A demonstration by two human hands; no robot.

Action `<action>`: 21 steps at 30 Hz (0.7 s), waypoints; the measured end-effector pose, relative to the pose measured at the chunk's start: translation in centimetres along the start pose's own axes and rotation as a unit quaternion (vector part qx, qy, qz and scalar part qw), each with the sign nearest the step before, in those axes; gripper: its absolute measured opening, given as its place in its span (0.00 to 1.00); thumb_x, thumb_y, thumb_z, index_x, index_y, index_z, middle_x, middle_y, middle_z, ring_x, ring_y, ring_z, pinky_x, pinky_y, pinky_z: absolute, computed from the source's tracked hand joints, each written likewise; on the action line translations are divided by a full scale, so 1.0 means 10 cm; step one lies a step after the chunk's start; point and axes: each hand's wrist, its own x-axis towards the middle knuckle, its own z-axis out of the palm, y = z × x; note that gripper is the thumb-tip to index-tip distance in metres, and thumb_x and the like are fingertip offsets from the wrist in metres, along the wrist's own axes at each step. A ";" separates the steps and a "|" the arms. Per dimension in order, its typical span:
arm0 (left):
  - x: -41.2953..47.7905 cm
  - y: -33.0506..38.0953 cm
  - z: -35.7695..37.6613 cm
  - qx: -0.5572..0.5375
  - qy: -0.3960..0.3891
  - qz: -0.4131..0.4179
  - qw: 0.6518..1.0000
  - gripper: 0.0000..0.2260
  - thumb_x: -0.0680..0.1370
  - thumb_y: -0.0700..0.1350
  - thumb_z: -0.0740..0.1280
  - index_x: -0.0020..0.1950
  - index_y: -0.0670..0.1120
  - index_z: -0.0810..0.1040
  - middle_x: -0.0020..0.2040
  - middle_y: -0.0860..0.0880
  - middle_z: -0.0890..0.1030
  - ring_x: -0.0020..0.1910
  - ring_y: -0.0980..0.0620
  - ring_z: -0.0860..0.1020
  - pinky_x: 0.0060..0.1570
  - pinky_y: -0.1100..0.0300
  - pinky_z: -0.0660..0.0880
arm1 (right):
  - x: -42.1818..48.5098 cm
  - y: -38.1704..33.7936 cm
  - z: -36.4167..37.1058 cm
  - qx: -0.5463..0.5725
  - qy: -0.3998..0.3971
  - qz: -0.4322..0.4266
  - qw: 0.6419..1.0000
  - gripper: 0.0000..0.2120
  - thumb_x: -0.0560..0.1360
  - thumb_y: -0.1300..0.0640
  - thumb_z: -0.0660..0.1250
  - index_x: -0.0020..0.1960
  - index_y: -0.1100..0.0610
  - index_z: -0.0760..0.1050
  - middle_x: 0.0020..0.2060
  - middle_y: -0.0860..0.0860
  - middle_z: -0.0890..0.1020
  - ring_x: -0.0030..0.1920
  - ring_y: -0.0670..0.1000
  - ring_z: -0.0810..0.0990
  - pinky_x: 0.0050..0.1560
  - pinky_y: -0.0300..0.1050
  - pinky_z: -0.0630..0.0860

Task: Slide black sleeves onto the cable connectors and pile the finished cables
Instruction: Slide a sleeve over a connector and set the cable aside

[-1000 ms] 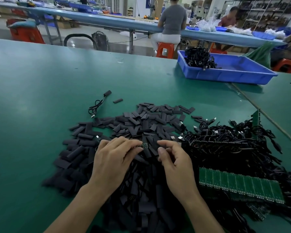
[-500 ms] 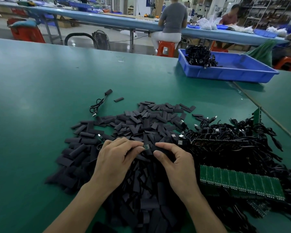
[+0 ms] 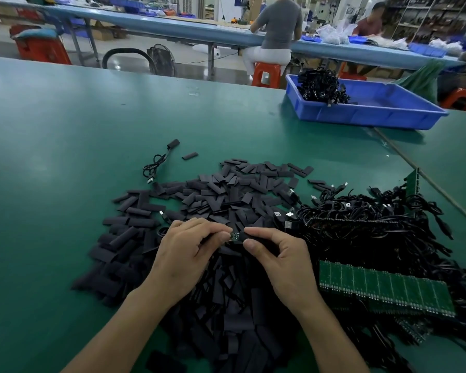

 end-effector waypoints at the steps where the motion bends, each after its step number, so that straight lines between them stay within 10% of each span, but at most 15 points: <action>1: 0.00 0.00 0.00 -0.009 -0.002 -0.004 1.000 0.09 0.78 0.52 0.66 0.52 0.53 0.85 0.46 0.69 0.79 0.49 0.67 0.77 0.50 0.64 0.67 | 0.00 -0.01 -0.01 0.002 -0.007 0.000 1.000 0.10 0.74 0.55 0.75 0.51 0.40 0.82 0.48 0.32 0.83 0.53 0.35 0.81 0.52 0.29 0.74; 21: -0.01 0.02 -0.03 -0.118 -0.006 -0.029 0.993 0.03 0.75 0.55 0.70 0.48 0.63 0.80 0.46 0.64 0.84 0.45 0.63 0.82 0.47 0.73 0.74 | -0.03 -0.06 0.04 -0.006 -0.037 -0.018 0.999 0.11 0.74 0.56 0.76 0.49 0.39 0.82 0.46 0.35 0.85 0.50 0.37 0.83 0.51 0.30 0.77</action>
